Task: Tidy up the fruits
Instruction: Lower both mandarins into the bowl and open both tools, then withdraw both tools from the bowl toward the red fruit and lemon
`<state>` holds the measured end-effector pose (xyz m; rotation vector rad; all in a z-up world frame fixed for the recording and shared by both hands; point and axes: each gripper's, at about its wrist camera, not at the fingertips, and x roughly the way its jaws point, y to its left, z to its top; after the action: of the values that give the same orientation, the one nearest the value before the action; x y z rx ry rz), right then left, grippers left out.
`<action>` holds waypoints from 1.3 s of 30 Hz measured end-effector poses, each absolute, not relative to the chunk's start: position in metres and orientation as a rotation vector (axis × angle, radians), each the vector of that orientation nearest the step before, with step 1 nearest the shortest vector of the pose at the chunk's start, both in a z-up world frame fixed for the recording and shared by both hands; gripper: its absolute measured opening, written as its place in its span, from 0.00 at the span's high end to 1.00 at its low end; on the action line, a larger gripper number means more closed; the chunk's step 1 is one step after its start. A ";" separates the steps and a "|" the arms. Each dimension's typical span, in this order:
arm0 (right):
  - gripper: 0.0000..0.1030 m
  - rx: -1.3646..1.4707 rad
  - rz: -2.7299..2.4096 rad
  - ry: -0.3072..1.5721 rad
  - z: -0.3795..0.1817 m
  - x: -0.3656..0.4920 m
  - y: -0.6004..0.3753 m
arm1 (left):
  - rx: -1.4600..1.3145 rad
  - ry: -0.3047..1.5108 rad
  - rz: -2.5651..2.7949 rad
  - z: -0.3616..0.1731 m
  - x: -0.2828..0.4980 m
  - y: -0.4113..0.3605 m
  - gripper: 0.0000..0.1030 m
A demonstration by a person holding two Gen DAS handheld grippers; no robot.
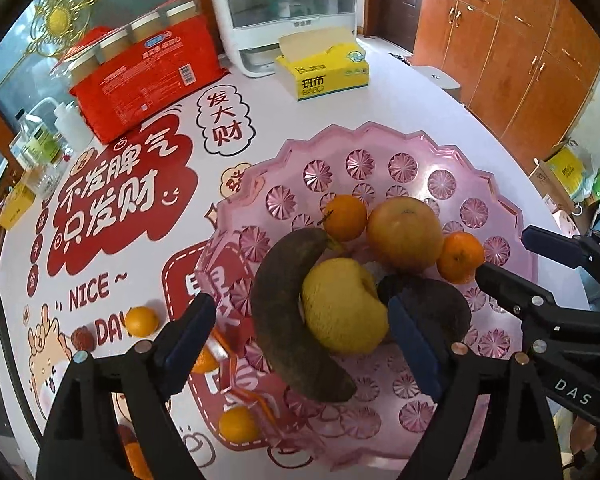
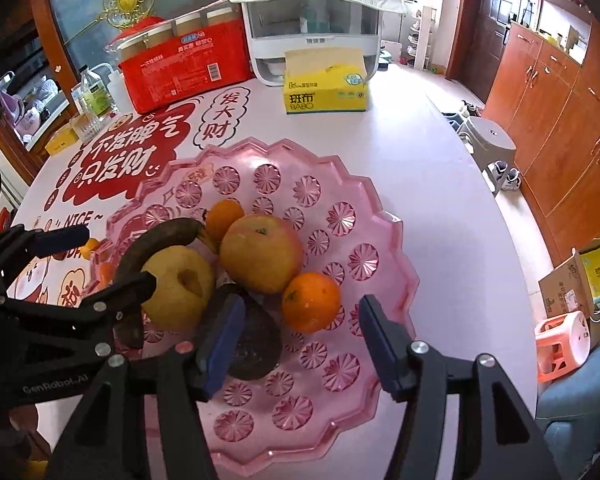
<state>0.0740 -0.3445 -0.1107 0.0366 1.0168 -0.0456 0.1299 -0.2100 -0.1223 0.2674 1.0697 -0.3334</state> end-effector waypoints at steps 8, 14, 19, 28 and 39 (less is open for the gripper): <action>0.42 0.036 -0.037 1.003 -0.101 0.064 -0.338 | 0.253 1.040 -0.321 -0.110 0.112 -0.199 0.15; 0.41 0.034 -0.028 0.992 -0.092 0.052 -0.331 | 0.233 1.020 -0.316 -0.100 0.094 -0.187 0.15; 0.42 0.025 -0.016 0.974 -0.082 0.039 -0.320 | 0.205 1.011 -0.312 -0.090 0.077 -0.171 0.15; 0.42 0.004 0.017 0.930 -0.061 0.018 -0.290 | 0.169 0.954 -0.270 -0.059 0.051 -0.128 0.14; 0.42 -0.043 0.074 0.867 -0.032 0.010 -0.226 | 0.131 0.890 -0.189 -0.019 0.038 -0.039 0.14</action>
<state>0.0100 -0.2263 -0.0321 -0.0430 0.8669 0.0737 0.0379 -0.0387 -0.0190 0.1307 0.8903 -0.1888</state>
